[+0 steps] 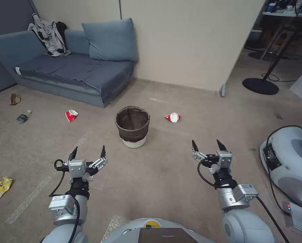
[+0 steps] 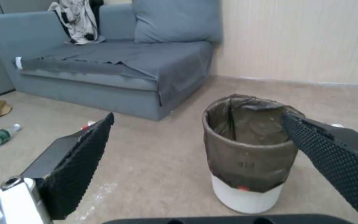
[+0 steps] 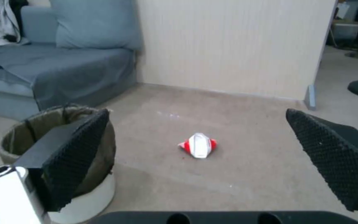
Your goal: Pick up the trash bin, then pick up the garbage from the floor and place it into the trash bin.
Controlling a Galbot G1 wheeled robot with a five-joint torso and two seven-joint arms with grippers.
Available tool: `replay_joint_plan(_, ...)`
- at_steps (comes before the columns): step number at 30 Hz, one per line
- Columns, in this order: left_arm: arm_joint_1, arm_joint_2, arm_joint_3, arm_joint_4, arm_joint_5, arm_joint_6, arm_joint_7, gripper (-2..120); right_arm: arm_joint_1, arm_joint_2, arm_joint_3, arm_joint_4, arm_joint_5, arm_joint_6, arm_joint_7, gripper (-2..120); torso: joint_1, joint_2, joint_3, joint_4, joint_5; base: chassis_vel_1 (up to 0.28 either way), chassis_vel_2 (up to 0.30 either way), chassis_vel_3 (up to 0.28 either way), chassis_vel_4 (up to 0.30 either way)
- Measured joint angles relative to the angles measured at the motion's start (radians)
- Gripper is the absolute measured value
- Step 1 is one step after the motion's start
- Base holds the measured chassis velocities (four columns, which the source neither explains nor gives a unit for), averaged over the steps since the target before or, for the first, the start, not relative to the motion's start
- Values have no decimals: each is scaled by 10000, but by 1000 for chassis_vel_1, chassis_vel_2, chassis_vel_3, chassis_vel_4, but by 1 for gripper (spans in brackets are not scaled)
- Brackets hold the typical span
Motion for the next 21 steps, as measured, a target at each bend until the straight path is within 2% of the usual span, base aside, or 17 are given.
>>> replay_joint_plan(21, -29, -7, -14, 1, -66, 18, 18, 100, 17, 9, 3, -15, -4, 10, -9, 100, -1, 0, 0, 0, 0, -95, 93, 92, -97)
